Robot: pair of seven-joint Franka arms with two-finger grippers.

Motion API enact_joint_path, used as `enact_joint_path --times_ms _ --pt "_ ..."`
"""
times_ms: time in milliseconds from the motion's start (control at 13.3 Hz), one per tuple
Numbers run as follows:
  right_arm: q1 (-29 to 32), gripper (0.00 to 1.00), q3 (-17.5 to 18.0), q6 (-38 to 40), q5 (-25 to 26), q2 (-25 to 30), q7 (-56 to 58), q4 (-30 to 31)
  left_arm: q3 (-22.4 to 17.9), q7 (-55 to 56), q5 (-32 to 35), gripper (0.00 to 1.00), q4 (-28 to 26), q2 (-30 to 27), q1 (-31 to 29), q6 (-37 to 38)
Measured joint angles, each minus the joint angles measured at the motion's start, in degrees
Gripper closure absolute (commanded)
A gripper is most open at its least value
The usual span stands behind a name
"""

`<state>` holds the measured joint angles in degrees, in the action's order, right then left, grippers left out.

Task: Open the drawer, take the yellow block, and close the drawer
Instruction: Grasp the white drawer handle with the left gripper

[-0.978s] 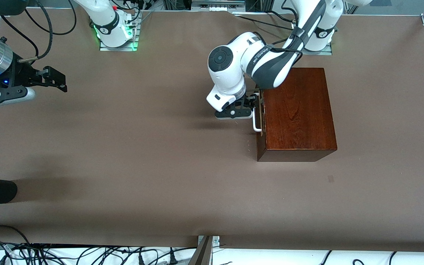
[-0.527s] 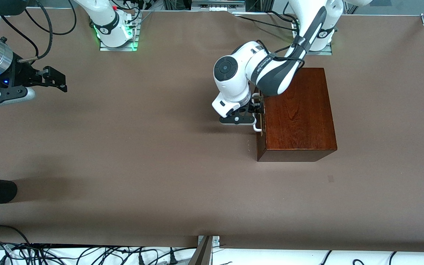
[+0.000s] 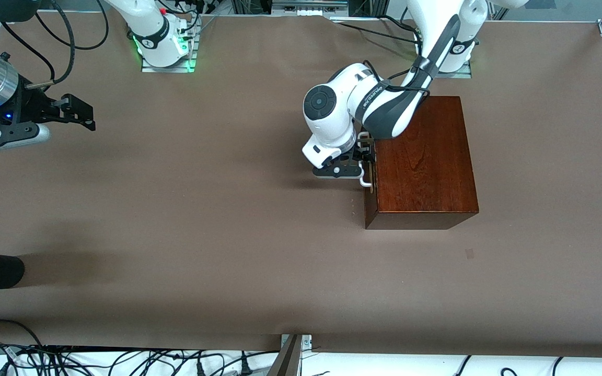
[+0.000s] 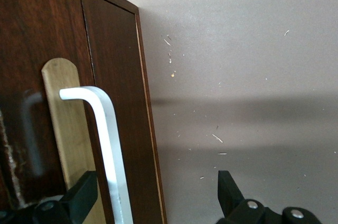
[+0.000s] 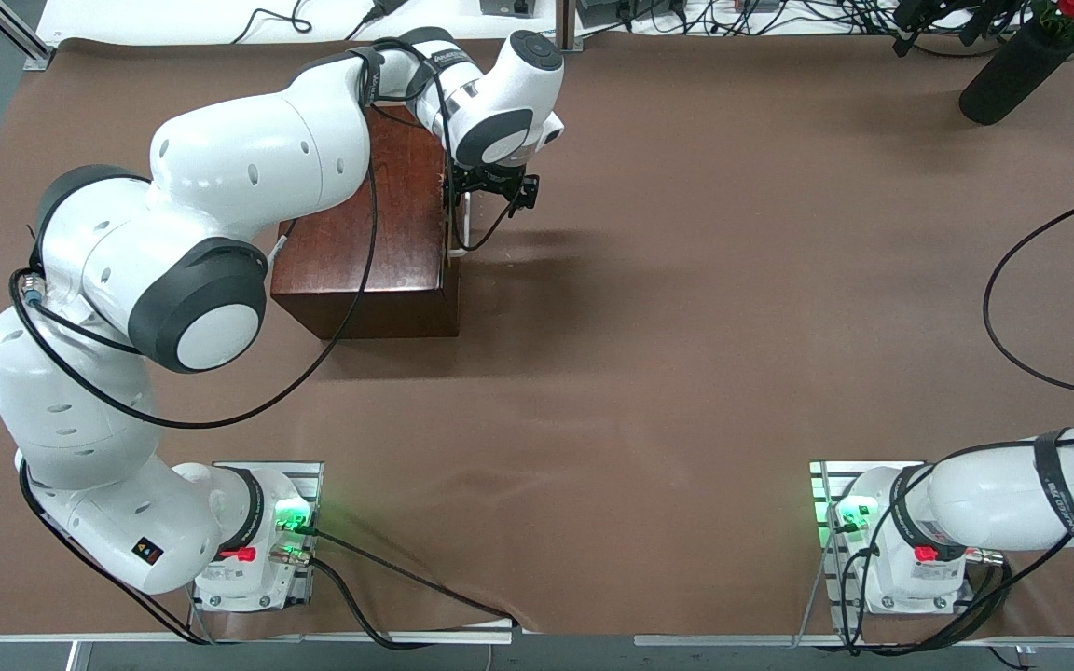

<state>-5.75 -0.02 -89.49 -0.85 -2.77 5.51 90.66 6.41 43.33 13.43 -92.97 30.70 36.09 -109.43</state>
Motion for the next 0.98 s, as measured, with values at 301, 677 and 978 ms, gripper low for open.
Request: enact_joint_path --times_ms 301,677,978 --pt "0.0 0.00 0.0 0.0 0.0 0.0 0.0 0.0 0.1 0.7 0.0 0.00 -0.3 0.0 0.1 0.0" --pt "-0.1 0.00 0.0 0.0 0.0 0.0 0.0 0.0 0.3 2.5 -1.3 0.00 -1.1 -0.1 0.1 0.0" --pt "-0.2 0.00 0.0 -0.1 0.0 -0.1 0.0 0.0 0.3 2.7 -2.7 0.00 -1.2 -0.1 0.1 -0.4"
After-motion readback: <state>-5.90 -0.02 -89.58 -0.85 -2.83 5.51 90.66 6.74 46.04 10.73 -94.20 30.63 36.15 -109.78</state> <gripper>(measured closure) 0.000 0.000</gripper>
